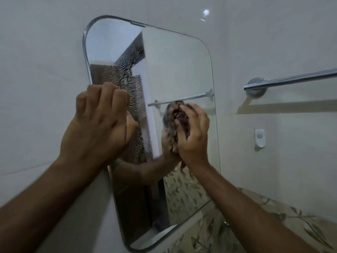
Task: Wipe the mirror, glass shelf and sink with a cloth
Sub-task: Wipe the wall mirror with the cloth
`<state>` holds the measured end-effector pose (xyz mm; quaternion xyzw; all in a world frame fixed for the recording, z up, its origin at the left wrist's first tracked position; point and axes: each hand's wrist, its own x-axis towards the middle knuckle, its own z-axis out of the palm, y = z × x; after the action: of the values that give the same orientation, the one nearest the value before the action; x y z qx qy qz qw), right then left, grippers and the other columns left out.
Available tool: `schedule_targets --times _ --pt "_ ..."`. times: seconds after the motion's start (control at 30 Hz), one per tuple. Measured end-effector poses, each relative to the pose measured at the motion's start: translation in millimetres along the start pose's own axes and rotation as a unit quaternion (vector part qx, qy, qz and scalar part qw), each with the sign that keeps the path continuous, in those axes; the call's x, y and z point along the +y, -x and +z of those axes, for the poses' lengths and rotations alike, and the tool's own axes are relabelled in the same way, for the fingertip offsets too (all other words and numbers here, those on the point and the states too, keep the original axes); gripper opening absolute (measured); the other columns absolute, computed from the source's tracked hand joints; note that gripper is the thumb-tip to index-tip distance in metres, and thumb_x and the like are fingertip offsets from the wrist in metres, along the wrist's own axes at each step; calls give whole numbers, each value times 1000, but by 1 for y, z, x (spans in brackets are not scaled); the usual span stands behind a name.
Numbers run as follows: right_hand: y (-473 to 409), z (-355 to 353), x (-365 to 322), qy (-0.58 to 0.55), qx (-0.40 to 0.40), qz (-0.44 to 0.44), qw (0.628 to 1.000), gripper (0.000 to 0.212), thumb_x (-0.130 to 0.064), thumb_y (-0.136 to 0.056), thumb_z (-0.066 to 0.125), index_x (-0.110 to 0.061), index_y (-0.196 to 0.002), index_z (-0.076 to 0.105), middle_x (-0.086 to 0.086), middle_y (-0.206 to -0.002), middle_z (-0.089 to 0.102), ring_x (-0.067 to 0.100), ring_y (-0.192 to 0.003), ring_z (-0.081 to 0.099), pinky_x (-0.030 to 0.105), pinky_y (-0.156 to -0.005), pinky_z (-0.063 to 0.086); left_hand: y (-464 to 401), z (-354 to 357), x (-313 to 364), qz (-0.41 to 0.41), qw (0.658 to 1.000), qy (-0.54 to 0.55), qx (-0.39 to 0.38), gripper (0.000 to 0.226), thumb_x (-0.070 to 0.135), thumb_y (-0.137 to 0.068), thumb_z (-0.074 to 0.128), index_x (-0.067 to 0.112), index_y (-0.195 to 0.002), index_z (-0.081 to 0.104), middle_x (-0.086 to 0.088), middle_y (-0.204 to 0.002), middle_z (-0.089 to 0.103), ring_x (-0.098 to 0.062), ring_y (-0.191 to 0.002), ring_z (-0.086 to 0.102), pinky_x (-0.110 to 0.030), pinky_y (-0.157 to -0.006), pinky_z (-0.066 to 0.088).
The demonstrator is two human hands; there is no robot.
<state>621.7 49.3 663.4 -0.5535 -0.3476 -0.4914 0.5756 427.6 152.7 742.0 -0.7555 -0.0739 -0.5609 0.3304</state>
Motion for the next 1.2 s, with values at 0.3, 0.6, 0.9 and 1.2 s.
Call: schedule_targets --times 0.3,0.6,0.9,1.2 --pt "-18 -8 20 32 59 120 991 37 -27 -102 53 -16 -138 52 8 -141 43 20 -132 43 32 -109 44 1 5 0 -5 999 16 40 19 18 -89 46 6 -102 50 -18 -101 48 -37 -97 44 -54 -85 32" --pt "-12 -5 17 20 65 105 992 35 -21 -99 58 -11 -132 58 15 -135 49 28 -127 48 20 -110 37 3 3 -1 16 999 -15 32 20 19 -89 44 5 -103 49 -18 -101 47 -36 -98 45 -50 -85 34" --pt "61 2 -41 23 -22 59 998 41 -26 -101 53 -19 -141 49 9 -150 37 25 -140 36 30 -112 39 1 4 -3 15 999 -19 35 16 20 -88 41 9 -97 49 -12 -94 48 -33 -93 48 -46 -85 39" --pt "14 22 -87 18 -16 20 1000 40 -19 -99 58 -13 -138 53 16 -147 41 30 -139 35 42 -114 38 -2 -4 -6 -17 988 146 56 15 17 -82 47 8 -94 51 -12 -95 49 -30 -90 44 -39 -78 34"
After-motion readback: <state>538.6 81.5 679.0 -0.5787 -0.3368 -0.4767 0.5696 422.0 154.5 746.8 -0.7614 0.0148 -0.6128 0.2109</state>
